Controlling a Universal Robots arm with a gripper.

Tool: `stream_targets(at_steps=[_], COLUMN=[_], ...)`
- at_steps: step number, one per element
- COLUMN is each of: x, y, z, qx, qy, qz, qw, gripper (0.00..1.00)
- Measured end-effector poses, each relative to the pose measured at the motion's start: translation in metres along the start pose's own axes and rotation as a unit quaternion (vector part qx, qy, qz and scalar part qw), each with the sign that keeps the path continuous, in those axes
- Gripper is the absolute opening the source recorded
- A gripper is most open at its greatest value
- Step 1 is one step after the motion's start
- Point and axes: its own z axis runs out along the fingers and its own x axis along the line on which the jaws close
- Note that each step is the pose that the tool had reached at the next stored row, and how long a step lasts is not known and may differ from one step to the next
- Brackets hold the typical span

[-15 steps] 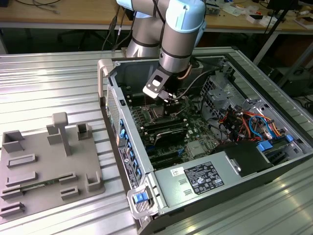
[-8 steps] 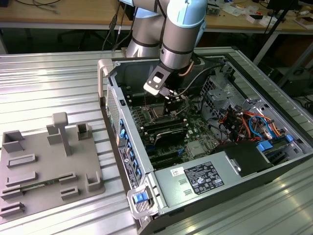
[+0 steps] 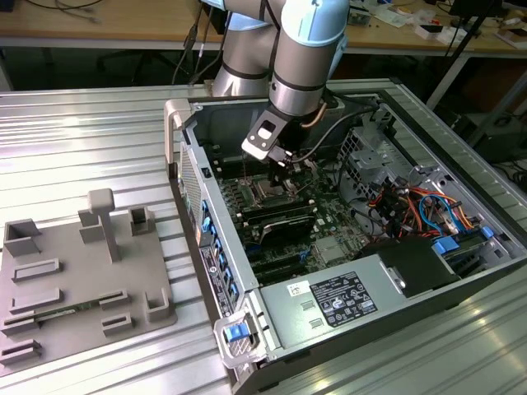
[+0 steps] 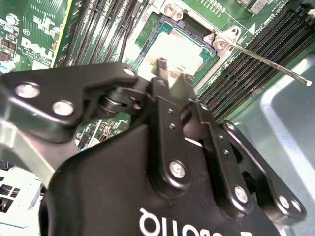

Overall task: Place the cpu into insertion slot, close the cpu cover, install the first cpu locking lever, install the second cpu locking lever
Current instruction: 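Place the cpu into insertion slot, then close the cpu cover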

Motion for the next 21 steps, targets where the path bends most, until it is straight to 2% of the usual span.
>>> stream_targets(at_steps=[2,3,15,21], x=[0.0,0.0,0.0,-0.0001], y=[0.0,-0.0002,-0.0006,-0.0003], z=[0.0,0.0,0.0,-0.0034], qx=[0.0,0.0,0.0,0.0004], qy=[0.0,0.0,0.0002,0.0001], qz=[0.0,0.0,0.0,0.0], qw=[1.0,1.0,1.0,1.0], gripper=[0.12,0.11,0.11,0.11])
